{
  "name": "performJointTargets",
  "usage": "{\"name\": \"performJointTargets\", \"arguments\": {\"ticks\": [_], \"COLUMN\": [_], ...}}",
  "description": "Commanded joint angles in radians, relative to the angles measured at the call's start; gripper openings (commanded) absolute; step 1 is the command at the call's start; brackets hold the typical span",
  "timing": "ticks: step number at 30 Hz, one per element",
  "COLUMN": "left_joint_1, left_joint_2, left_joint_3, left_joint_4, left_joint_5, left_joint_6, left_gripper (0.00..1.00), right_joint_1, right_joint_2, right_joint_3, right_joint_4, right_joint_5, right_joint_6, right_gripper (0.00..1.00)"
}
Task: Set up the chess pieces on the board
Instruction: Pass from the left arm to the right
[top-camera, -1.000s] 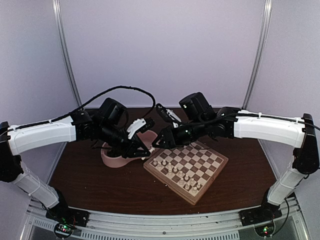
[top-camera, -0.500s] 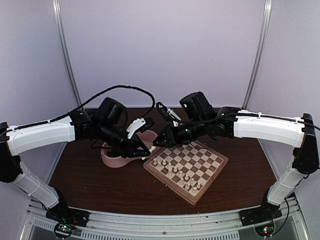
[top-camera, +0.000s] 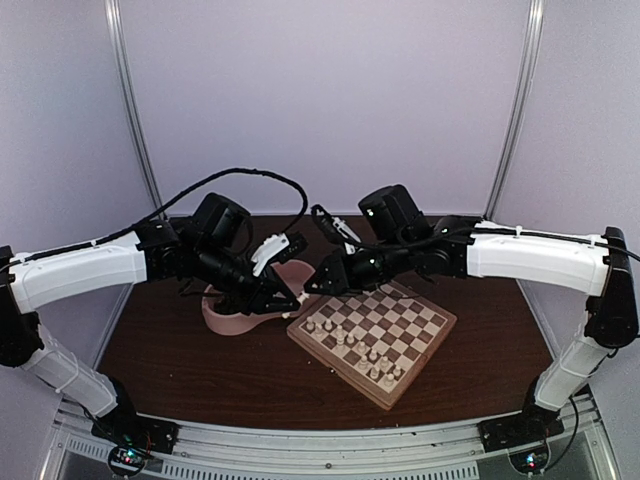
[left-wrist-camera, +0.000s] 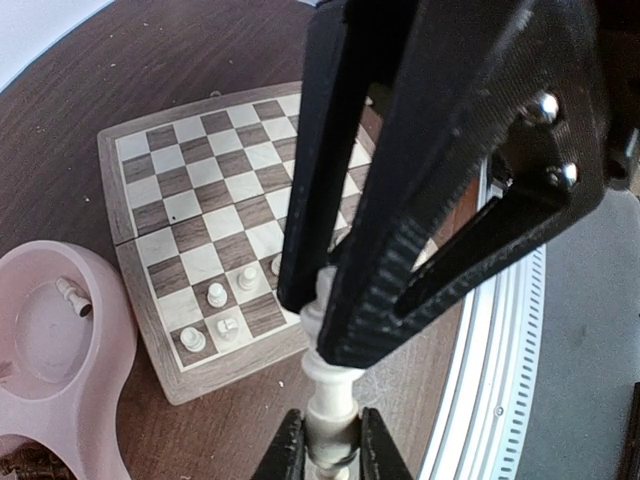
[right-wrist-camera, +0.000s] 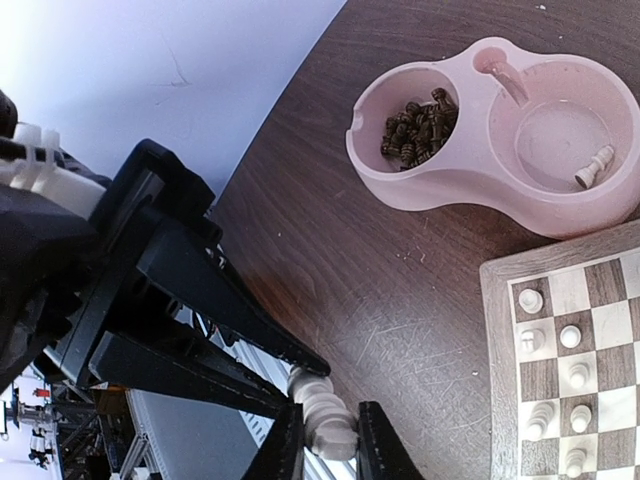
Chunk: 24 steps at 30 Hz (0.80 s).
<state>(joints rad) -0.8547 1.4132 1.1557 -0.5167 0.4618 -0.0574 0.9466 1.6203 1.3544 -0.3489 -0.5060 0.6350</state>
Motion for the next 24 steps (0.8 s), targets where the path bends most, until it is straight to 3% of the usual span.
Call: {"name": "performJointTargets", "arguments": {"ticks": [1, 7, 10, 14, 19, 24], "left_joint_1": [-0.007, -0.007, -0.007, -0.007, -0.007, -0.007], "left_joint_2": [-0.025, -0.048, -0.072, -0.098, -0.138, -0.195], "left_joint_3": [0.02, -0.005, -0.037, -0.079, -0.119, -0.169], "left_joint_4": [0.035, 0.039, 0.068, 0.117, 0.185, 0.318], "left_joint_5": [0.011, -0.07, -0.099, -0.11, -0.085, 0.001], "left_joint_6": [0.013, 0.001, -0.017, -0.046, -0.081, -0.124], "left_gripper": [0.16, 0.52, 0.6, 0.61, 0.52, 0.52], "right_joint_1": [-0.006, -0.011, -0.019, -0.027, -0.031, -0.03], "right_joint_2": [-0.013, -0.066, -0.098, -0.136, -0.197, -0.274], "right_joint_3": [-0.02, -0.037, -0.061, -0.094, -0.142, -0.225], "right_joint_4": [0.045, 0.007, 0.001, 0.028, 0.083, 0.229], "right_joint_5": [-0.017, 0.071, 0.104, 0.104, 0.078, 0.05], "right_joint_6": [0.008, -0.025, -0.029, -0.013, 0.038, 0.131], "right_gripper": [0.13, 0.07, 0.07, 0.06, 0.06, 0.05]}}
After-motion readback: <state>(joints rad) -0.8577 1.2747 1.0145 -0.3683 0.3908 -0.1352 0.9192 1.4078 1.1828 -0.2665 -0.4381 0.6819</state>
